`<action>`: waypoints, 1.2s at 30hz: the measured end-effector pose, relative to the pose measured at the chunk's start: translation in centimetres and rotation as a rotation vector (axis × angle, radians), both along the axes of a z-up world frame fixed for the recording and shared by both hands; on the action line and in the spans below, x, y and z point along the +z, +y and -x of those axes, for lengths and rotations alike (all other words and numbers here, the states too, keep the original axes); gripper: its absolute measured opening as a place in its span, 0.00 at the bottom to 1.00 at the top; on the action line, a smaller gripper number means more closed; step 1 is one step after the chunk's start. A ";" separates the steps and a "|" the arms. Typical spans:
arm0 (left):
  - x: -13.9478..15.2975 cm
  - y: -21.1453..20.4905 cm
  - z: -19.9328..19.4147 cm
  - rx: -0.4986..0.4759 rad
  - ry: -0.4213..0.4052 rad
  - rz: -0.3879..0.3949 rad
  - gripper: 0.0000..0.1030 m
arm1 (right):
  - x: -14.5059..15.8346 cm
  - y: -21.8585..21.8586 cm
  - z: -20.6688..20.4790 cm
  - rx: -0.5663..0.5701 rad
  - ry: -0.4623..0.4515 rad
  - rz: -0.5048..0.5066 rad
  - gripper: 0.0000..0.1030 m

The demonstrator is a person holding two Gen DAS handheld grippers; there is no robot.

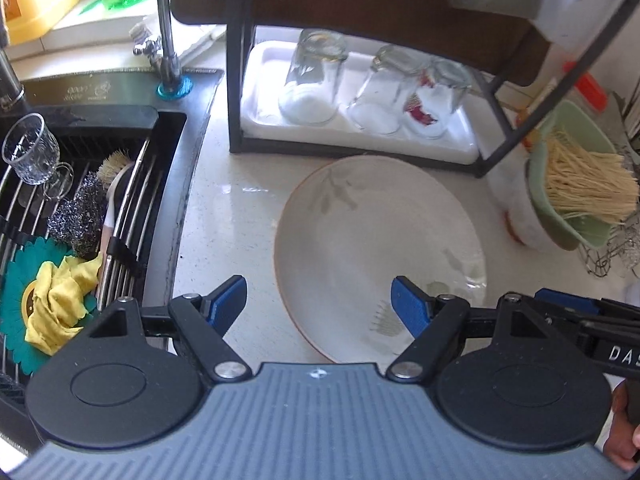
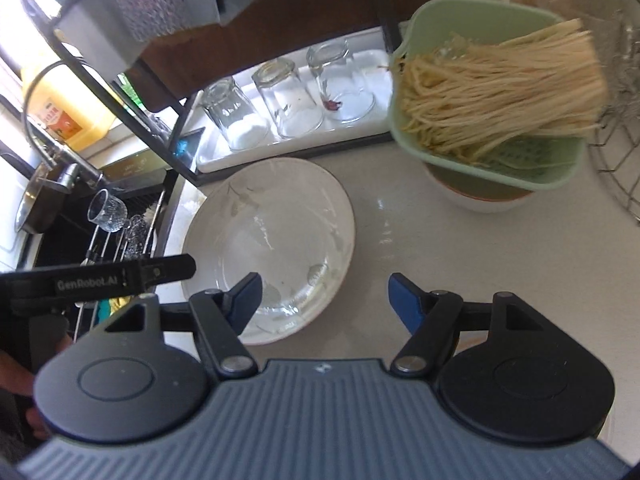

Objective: Organize plates and bowls
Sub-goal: 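Close both grippers on the rim of the second leaf-pattern plate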

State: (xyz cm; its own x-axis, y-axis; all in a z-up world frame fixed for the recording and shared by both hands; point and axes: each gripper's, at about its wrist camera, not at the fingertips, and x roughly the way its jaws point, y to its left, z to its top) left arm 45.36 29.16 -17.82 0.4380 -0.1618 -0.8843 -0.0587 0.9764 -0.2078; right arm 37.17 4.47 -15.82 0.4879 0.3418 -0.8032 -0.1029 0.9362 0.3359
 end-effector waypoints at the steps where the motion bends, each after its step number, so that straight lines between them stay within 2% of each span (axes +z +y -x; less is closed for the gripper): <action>1: -0.3 0.2 -0.4 -0.004 0.002 -0.005 0.80 | -0.1 0.3 -0.4 0.001 0.004 0.006 0.69; 4: -1.0 0.9 -1.6 -0.010 -0.009 -0.015 0.80 | -0.6 0.9 -1.6 -0.007 0.012 0.032 0.63; 10: -2.5 1.6 -3.6 -0.050 0.003 0.026 0.77 | -2.1 1.6 -3.5 -0.036 0.056 0.068 0.53; 12: -2.8 1.6 -4.1 -0.068 0.000 0.037 0.71 | -2.6 1.7 -3.9 -0.044 0.072 0.076 0.48; 14: -3.0 1.5 -4.6 -0.084 0.005 0.047 0.60 | -3.0 1.8 -4.3 -0.049 0.085 0.082 0.44; 17: -3.4 1.4 -5.0 -0.103 0.013 0.063 0.52 | -3.6 1.9 -4.7 -0.054 0.097 0.098 0.35; 20: -3.8 1.1 -5.3 -0.117 0.016 0.059 0.48 | -4.2 1.8 -5.1 -0.061 0.110 0.094 0.31; 22: -4.1 1.0 -5.3 -0.114 0.022 0.059 0.48 | -4.4 2.0 -5.1 -0.042 0.118 0.104 0.22; 29: -4.2 0.4 -5.2 -0.144 0.027 0.028 0.48 | -4.5 2.4 -5.0 -0.004 0.099 0.123 0.22; 32: -4.2 0.8 -5.2 -0.138 0.053 0.061 0.48 | -4.3 2.1 -5.0 -0.006 0.113 0.110 0.23; 34: -4.2 1.5 -5.0 -0.104 0.080 0.132 0.48 | -4.0 1.8 -4.7 -0.008 0.109 0.107 0.23; 36: -3.9 1.8 -4.6 -0.092 0.090 0.162 0.48 | -3.5 1.4 -4.3 -0.019 0.105 0.089 0.23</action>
